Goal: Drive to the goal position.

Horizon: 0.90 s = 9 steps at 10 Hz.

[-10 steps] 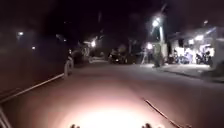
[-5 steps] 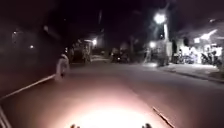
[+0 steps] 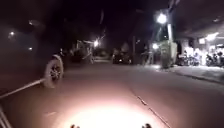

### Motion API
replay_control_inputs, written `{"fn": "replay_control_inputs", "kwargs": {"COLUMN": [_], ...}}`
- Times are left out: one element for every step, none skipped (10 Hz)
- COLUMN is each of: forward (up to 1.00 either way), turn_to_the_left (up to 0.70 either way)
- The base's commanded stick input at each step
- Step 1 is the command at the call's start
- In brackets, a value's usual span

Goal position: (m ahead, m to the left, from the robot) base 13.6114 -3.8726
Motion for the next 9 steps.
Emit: {"fn": "replay_control_inputs", "kwargs": {"forward": [0.85,0.85,0.85,0.85,0.85,0.85,0.85,0.85,0.85], "turn_to_the_left": [0.25,0.1,0.0,0.0,0.0,0.0,0.0,0.0,0.0]}}
